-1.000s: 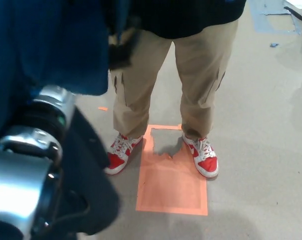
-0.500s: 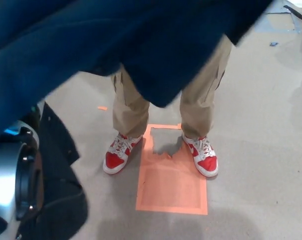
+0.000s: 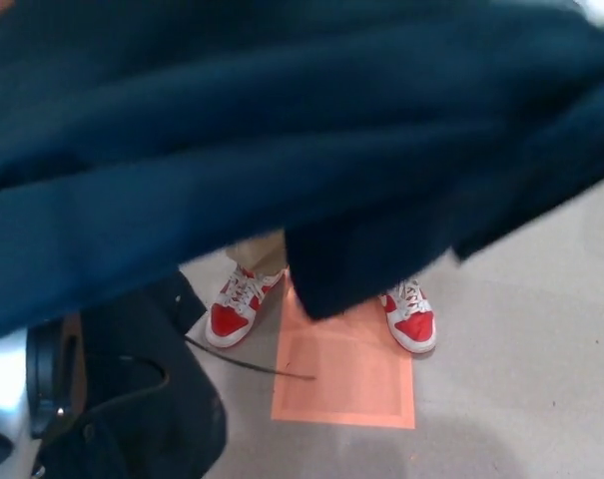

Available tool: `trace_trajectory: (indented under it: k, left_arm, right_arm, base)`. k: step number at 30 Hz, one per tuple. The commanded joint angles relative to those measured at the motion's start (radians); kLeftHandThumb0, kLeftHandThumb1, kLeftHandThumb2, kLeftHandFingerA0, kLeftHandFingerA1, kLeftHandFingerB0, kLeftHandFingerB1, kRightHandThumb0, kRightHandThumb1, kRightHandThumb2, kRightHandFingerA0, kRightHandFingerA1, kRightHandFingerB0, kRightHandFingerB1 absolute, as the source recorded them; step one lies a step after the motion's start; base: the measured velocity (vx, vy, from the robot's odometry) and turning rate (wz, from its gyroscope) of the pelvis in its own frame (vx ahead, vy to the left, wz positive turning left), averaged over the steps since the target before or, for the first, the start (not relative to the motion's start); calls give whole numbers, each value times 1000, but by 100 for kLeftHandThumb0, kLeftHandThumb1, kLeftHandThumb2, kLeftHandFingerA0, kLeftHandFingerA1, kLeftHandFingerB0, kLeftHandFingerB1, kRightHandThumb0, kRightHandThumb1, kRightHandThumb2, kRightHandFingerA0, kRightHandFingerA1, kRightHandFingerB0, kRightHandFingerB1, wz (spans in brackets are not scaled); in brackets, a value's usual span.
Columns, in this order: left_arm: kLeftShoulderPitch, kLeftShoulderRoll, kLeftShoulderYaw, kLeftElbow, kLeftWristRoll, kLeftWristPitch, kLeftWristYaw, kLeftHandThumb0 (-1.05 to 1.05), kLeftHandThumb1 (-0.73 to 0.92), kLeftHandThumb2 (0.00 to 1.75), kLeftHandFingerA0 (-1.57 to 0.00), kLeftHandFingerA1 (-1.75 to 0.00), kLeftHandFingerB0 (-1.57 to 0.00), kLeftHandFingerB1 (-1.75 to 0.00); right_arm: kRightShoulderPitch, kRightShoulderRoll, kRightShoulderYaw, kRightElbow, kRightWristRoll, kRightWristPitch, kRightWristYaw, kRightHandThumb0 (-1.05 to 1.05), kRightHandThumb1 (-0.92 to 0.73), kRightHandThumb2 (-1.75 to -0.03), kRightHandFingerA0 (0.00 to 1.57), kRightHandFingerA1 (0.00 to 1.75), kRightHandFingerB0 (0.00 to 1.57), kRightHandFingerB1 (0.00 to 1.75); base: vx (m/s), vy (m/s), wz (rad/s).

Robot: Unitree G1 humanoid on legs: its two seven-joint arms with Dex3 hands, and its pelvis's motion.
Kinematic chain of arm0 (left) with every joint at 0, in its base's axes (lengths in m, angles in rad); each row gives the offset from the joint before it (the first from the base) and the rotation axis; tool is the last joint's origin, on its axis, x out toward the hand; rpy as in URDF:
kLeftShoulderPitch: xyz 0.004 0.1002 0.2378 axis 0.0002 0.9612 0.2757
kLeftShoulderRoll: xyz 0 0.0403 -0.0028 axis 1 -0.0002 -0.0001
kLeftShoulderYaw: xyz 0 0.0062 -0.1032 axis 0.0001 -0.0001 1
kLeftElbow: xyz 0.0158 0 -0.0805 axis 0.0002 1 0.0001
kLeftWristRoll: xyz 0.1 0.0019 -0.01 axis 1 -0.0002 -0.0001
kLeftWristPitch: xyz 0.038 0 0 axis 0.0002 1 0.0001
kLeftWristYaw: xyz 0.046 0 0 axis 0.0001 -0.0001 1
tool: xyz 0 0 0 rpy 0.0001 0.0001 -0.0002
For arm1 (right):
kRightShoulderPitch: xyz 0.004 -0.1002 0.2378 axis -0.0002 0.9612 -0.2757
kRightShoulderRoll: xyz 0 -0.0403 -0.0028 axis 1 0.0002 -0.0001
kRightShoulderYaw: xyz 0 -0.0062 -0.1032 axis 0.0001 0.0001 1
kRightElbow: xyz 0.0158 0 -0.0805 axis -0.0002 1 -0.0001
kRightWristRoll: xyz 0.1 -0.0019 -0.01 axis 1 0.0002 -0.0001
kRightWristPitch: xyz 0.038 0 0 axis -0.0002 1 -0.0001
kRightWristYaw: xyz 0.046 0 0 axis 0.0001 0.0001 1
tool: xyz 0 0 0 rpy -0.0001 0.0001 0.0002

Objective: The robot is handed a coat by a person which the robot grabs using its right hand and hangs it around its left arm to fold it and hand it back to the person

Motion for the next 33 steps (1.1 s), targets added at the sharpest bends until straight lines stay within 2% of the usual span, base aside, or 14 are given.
trace_trajectory:
  k: [1, 9, 10, 11, 12, 13, 15, 19, 20, 23, 29, 30, 31, 33]
  left_arm:
    - [7, 61, 26, -9, -5, -47, -27, -36, 50, 105, 0, -48, 0, -48]
    - [5, 69, 29, -16, 0, -59, -39, -36, 50, 106, 0, -48, 0, -48]
    - [6, 58, 29, -19, -4, -60, -45, -36, 50, 105, 0, -48, 0, -48]
    - [6, 55, 30, -21, -6, -56, -50, -36, 50, 105, 0, -48, 0, -48]
    - [6, 53, 29, -24, -6, -55, -52, -36, 49, 105, 0, -48, 0, -48]
    - [3, 52, 27, -25, -4, -56, -54, -36, 50, 106, 0, -48, 0, -48]
    - [-4, 48, 22, -28, 0, -59, -59, -36, 51, 106, 0, -47, 0, -48]
    - [-9, 43, 18, -38, 1, -54, -70, -36, 50, 106, 0, -47, 0, -48]
    - [-7, 42, 18, -40, 1, -54, -72, -36, 50, 106, 0, -47, 0, -48]
    - [8, 39, 16, -55, 0, -56, -86, -36, 50, 106, 0, -47, 0, -48]
    - [21, 36, 17, -70, -4, -52, -99, -36, 50, 106, 0, -47, 0, -48]
    - [22, 38, 23, -73, -11, -48, -105, -73, 66, 90, -15, -42, -8, -39]
    - [22, 39, 25, -74, -12, -45, -106, -69, 79, 63, -23, -32, -14, -28]
    - [25, 39, 27, -78, -11, -45, -106, -69, 79, 64, -24, -32, -14, -29]
  right_arm:
    - [260, 2, 139, 190, -143, -123, -84, -25, -86, -65, 99, 58, 101, 70]
    - [268, -83, 459, 495, -291, -101, -22, -41, -80, -64, 83, 49, 82, 52]
    - [266, -108, 507, 518, -309, -84, 13, -54, -81, -65, 66, 43, 67, 44]
    - [244, -130, 557, 540, -320, -56, 92, -75, -69, -99, 34, 49, 31, 45]
    - [214, -151, 616, 553, -336, -11, 184, -65, -73, -62, 30, 33, 22, 28]
    - [188, -160, 654, 570, -340, 13, 246, -35, -43, -99, 1, 48, 0, 48]
    - [136, -177, 735, 617, -385, 44, 304, -88, -56, -88, 0, 1, 0, 0]
    - [105, -202, 806, 669, -420, 67, 294, -88, -55, -89, 0, 5, 0, 0]
    - [101, -205, 814, 677, -416, 75, 292, -78, -62, -59, 0, 0, 0, 0]
    - [86, -206, 826, 762, -385, 111, 273, -82, -52, -82, 0, 1, 0, 0]
    - [67, -190, 797, 903, -340, 88, 245, -86, -51, -84, 0, 0, 0, 0]
    - [50, -184, 792, 957, -337, 66, 232, -90, -51, -87, 0, 0, 0, 0]
    - [44, -180, 781, 979, -332, 58, 207, -90, -51, -87, 0, 0, 0, 0]
    - [39, -162, 756, 1025, -328, 55, 119, -91, -57, -92, 0, 2, 0, 0]
  base:
    - [0, 0, 0]
    - [0, 0, 0]
    - [0, 0, 0]
    - [0, 0, 0]
    - [0, 0, 0]
    - [0, 0, 0]
    - [0, 0, 0]
    - [0, 0, 0]
    - [0, 0, 0]
    - [0, 0, 0]
    - [0, 0, 0]
    - [0, 0, 0]
    - [0, 0, 0]
    - [0, 0, 0]
